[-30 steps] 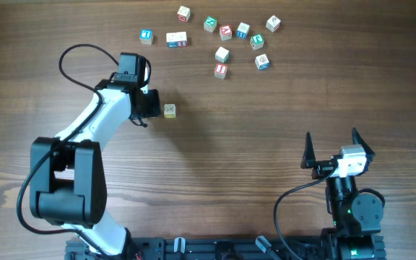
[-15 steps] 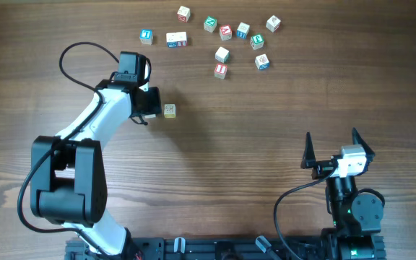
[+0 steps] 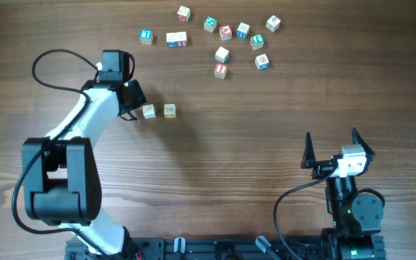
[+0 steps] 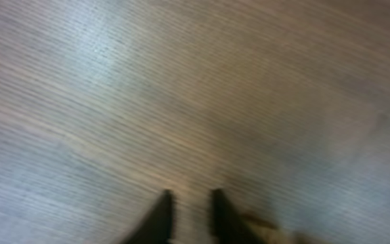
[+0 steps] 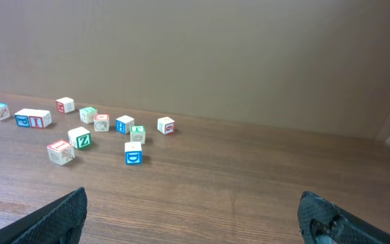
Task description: Form a horizontal line
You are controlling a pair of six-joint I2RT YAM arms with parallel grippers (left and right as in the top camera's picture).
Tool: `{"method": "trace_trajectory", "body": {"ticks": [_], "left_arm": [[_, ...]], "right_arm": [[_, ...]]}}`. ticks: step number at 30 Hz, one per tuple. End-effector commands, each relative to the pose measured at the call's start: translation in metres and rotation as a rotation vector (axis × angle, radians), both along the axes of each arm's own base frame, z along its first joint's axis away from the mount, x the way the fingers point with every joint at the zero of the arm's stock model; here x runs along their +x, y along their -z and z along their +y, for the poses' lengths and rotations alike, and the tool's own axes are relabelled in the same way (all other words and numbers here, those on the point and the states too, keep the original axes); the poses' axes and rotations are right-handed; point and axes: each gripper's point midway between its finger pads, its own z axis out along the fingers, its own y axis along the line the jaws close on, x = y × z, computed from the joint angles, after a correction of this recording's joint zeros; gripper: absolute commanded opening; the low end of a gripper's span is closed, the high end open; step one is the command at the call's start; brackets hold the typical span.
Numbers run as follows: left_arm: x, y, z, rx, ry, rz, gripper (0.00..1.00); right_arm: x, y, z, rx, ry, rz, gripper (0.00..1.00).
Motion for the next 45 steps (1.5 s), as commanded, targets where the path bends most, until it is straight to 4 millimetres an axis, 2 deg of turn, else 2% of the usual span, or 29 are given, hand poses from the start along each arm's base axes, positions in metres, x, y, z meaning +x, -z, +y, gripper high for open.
{"method": "trace_trajectory", "body": {"ticks": [1,3,7,10,17,24,45], "left_arm": [[-0.018,0.012,0.001,-0.016,-0.010,0.079,0.04],[-0.021,0.013,-0.014,-0.096,0.026,0.098,0.04],[-0.020,0.013,-0.019,-0.120,0.034,0.091,0.04],[-0.018,0.011,-0.036,-0.197,0.132,0.082,0.04],[-0.016,0.010,-0.036,-0.193,0.142,0.073,0.04],[-0.005,0.007,-0.037,-0.191,0.146,0.028,0.05],[-0.011,0.009,-0.036,-0.194,0.139,0.053,0.04]], "right_arm": [[0.000,-0.002,0.001,-0.010,-0.008,-0.010,1.00],[0.000,-0.002,0.001,-0.010,-0.008,-0.010,1.00],[0.000,-0.002,0.001,-0.010,-0.008,-0.010,1.00],[0.000,-0.002,0.001,-0.010,-0.008,-0.010,1.00],[0.000,-0.002,0.001,-0.010,-0.008,-0.010,1.00],[0.000,-0.002,0.001,-0.010,-0.008,-0.010,1.00],[0.000,-0.002,0.001,-0.010,-0.008,-0.010,1.00]]}}
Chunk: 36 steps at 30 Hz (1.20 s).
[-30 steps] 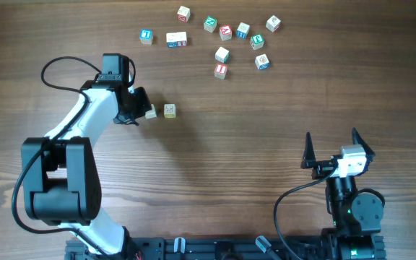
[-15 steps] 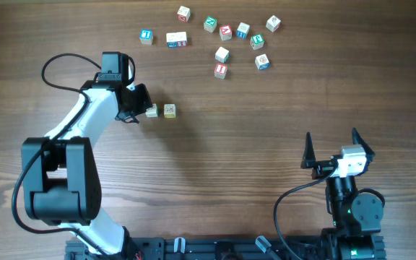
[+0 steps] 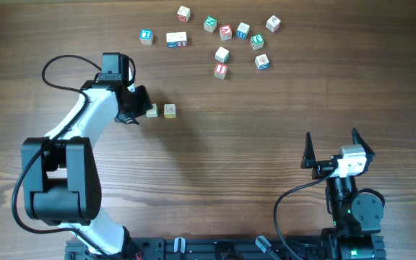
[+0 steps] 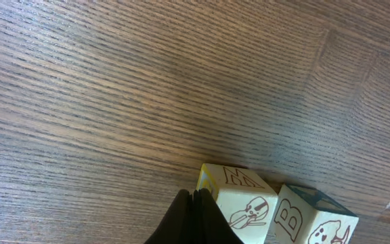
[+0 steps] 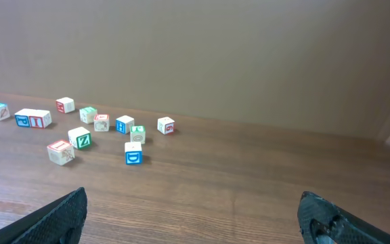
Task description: Form a horizontal line
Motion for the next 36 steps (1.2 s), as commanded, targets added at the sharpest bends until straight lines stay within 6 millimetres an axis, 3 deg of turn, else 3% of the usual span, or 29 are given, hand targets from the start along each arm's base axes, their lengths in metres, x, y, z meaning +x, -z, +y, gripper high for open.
{"method": "trace_trajectory", "body": {"ticks": [1,10,36], "left_arm": [[-0.002,0.005,-0.001,-0.008,0.012,0.010,0.04],[-0.006,0.006,-0.001,-0.007,0.012,0.031,0.04],[-0.001,0.004,-0.031,-0.006,0.095,-0.007,0.06]], "right_arm": [[0.000,-0.002,0.001,-0.010,-0.008,-0.010,1.00],[0.000,-0.002,0.001,-0.010,-0.008,-0.010,1.00],[0.000,-0.002,0.001,-0.010,-0.008,-0.010,1.00]]}}
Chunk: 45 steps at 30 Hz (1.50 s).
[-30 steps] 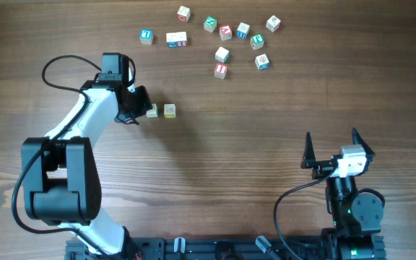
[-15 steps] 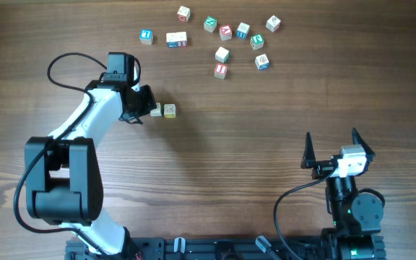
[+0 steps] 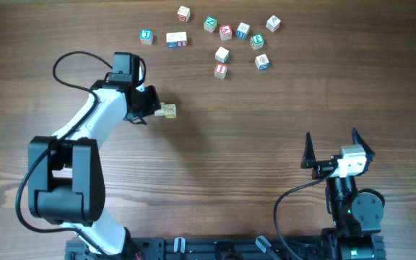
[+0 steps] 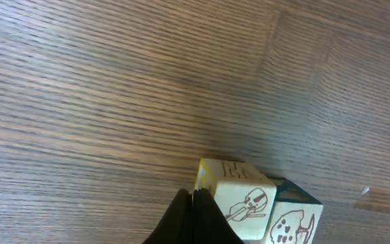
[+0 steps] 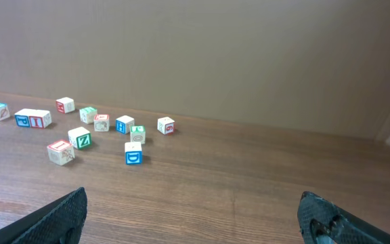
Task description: Form a horizontal line
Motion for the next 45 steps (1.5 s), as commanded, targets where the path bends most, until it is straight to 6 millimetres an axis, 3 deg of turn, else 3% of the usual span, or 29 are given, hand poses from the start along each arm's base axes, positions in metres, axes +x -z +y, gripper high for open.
{"method": "trace_trajectory", "body": {"ticks": [1,4,6,11,14,17,21,28,36,45], "left_arm": [[-0.003,0.005,-0.005,0.000,0.028,0.012,0.06],[0.001,0.005,0.007,0.063,0.006,-0.004,0.05],[0.016,0.001,0.013,0.099,-0.011,-0.068,0.04],[0.059,-0.022,0.004,0.058,-0.013,-0.264,0.04],[0.071,-0.031,-0.007,0.016,0.011,-0.327,0.04],[0.070,-0.031,-0.014,0.010,0.021,-0.326,0.04],[0.060,-0.027,-0.040,-0.009,0.082,-0.300,0.04],[0.037,-0.011,-0.034,0.037,0.081,-0.188,0.04],[0.048,-0.002,-0.034,0.054,0.099,-0.217,0.04],[0.032,0.007,-0.031,0.064,0.102,-0.146,0.04]], "right_arm": [[0.000,-0.002,0.001,-0.010,-0.008,-0.010,1.00],[0.000,-0.002,0.001,-0.010,-0.008,-0.010,1.00],[0.000,-0.002,0.001,-0.010,-0.008,-0.010,1.00],[0.000,-0.002,0.001,-0.010,-0.008,-0.010,1.00],[0.000,-0.002,0.001,-0.010,-0.008,-0.010,1.00],[0.000,-0.002,0.001,-0.010,-0.008,-0.010,1.00],[0.000,-0.002,0.001,-0.010,-0.008,-0.010,1.00],[0.000,-0.002,0.001,-0.010,-0.008,-0.010,1.00],[0.000,-0.002,0.001,-0.010,-0.008,-0.010,1.00],[0.000,-0.002,0.001,-0.010,-0.008,-0.010,1.00]]}}
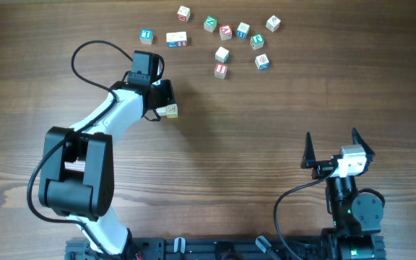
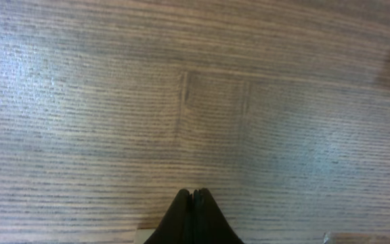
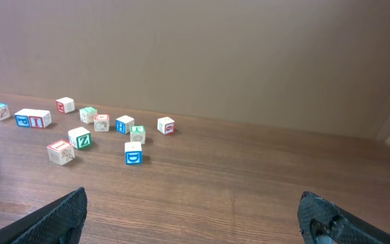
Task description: Form a horizontal line
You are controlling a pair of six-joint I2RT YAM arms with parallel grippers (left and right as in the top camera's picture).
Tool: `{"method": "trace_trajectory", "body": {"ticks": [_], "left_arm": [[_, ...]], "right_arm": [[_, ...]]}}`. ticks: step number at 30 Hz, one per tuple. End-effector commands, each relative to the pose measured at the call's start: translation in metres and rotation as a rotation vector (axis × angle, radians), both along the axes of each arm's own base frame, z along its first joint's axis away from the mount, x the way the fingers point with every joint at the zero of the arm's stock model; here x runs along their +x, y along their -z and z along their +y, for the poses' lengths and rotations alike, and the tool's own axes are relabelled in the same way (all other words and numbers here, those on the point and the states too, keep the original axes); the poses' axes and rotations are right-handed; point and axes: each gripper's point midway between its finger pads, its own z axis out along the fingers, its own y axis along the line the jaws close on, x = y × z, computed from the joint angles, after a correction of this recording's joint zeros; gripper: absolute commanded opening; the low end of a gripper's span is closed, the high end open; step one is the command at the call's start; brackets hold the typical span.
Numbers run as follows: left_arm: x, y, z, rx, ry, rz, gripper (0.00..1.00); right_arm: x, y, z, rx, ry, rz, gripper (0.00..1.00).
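My left gripper (image 1: pixel 162 97) is shut with nothing between its fingers, whose black tips press together over bare wood in the left wrist view (image 2: pixel 193 198). Just below it in the overhead view lies a pale lettered block (image 1: pixel 170 110); its neighbour is hidden under the gripper. Only a pale sliver (image 2: pixel 152 237) shows at the bottom edge of the left wrist view. Several loose lettered blocks (image 1: pixel 222 54) lie scattered at the far side, also seen in the right wrist view (image 3: pixel 133 153). My right gripper (image 1: pixel 331 153) stands open and empty near the front right (image 3: pixel 195 218).
A joined pair of blocks (image 1: pixel 176 39) and a blue-lettered block (image 1: pixel 146 36) lie at the far left of the scatter. The left arm's black cable (image 1: pixel 92 54) loops over the table behind the arm. A beige wall (image 3: pixel 195 54) backs the table.
My left gripper has moved right and slightly farther back, and now covers the left block of the pair. In the left wrist view both blocks have dropped out of view, leaving a sliver.
Two pale blocks lay with a gap between them, my left gripper just to their left. Then the shut gripper touched the left block, with the gap smaller. Later the two blocks touched. Now the gripper sits above them. The right arm has stayed still and open.
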Motion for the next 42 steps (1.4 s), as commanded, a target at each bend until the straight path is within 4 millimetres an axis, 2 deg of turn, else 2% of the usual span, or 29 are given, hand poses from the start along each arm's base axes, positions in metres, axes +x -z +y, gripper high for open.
{"method": "trace_trajectory", "body": {"ticks": [1,20,23,26,27,29,32,35,40,42], "left_arm": [[-0.004,0.005,0.005,0.025,0.009,0.020,0.04],[-0.009,0.007,0.005,0.025,0.011,0.043,0.04],[0.008,-0.003,0.010,0.038,-0.016,-0.034,0.06],[0.023,-0.029,0.021,0.044,-0.055,-0.111,0.07],[0.021,-0.037,0.029,0.038,-0.099,-0.110,0.06],[0.008,-0.038,0.042,0.021,-0.177,-0.054,0.04],[-0.020,-0.021,0.056,0.040,-0.206,0.083,0.04],[-0.025,-0.011,0.048,0.023,-0.156,0.120,0.04],[-0.027,-0.011,0.036,-0.044,-0.126,0.134,0.04],[-0.032,-0.009,0.036,-0.038,-0.125,0.156,0.04]], "right_arm": [[0.000,-0.002,0.001,-0.010,-0.008,-0.010,1.00],[0.000,-0.002,0.001,-0.010,-0.008,-0.010,1.00],[0.000,-0.002,0.001,-0.010,-0.008,-0.010,1.00],[0.000,-0.002,0.001,-0.010,-0.008,-0.010,1.00],[0.000,-0.002,0.001,-0.010,-0.008,-0.010,1.00],[0.000,-0.002,0.001,-0.010,-0.008,-0.010,1.00],[0.000,-0.002,0.001,-0.010,-0.008,-0.010,1.00],[0.000,-0.002,0.001,-0.010,-0.008,-0.010,1.00],[0.000,-0.002,0.001,-0.010,-0.008,-0.010,1.00],[0.000,-0.002,0.001,-0.010,-0.008,-0.010,1.00]]}}
